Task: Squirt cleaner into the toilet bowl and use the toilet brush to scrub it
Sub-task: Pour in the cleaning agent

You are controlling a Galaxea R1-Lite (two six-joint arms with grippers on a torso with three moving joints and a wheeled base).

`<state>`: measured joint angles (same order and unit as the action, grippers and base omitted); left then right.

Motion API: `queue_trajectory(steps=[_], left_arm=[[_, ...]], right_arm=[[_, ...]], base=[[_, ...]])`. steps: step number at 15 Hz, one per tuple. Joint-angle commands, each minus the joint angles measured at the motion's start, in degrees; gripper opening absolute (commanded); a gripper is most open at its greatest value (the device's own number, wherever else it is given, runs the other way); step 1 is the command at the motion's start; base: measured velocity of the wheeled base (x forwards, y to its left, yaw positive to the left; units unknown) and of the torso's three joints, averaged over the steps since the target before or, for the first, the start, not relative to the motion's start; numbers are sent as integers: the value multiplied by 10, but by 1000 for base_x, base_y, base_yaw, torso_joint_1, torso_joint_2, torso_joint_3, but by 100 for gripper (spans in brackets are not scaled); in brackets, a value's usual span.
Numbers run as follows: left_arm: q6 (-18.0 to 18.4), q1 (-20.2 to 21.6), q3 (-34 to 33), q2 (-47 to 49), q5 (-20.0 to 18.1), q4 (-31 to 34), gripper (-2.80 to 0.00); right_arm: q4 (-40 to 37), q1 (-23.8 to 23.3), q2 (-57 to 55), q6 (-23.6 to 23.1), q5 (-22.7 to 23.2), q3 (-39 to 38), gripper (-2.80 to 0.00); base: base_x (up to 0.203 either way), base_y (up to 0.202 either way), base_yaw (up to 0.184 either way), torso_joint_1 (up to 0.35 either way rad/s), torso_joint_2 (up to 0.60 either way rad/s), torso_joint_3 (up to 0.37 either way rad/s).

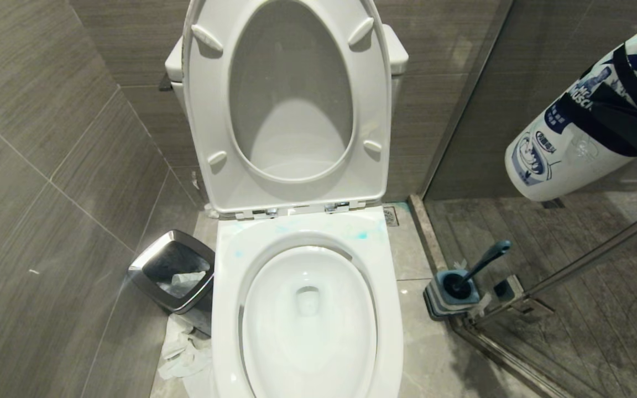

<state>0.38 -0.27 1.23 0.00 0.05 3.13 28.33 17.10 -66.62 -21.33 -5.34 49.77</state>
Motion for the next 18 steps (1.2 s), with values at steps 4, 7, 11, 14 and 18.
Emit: queue_trajectory(steps=[4, 7, 11, 14, 18], left_arm=[[0, 0, 0, 1, 0, 0, -280], [0, 0, 0, 1, 0, 0, -280], [-1, 0, 0, 1, 0, -1, -280], [-1, 0, 0, 1, 0, 0, -280], [-1, 0, 0, 1, 0, 0, -280]], right_arm=[[-13, 54, -25, -1, -38, 0, -280], [-75, 147, -38, -1, -122, 20, -280], [-117, 252, -118, -2, -249, 76, -280], [-121, 287, -181, -9, -326, 115, -280], [-122, 302, -235, -99, -371, 156, -280]], base=[[0, 0, 0, -2, 3, 129], [0, 0, 0, 3, -1, 10], [0, 0, 0, 0, 0, 0], [0, 0, 0, 0, 0, 0], [0, 0, 0, 0, 0, 0]])
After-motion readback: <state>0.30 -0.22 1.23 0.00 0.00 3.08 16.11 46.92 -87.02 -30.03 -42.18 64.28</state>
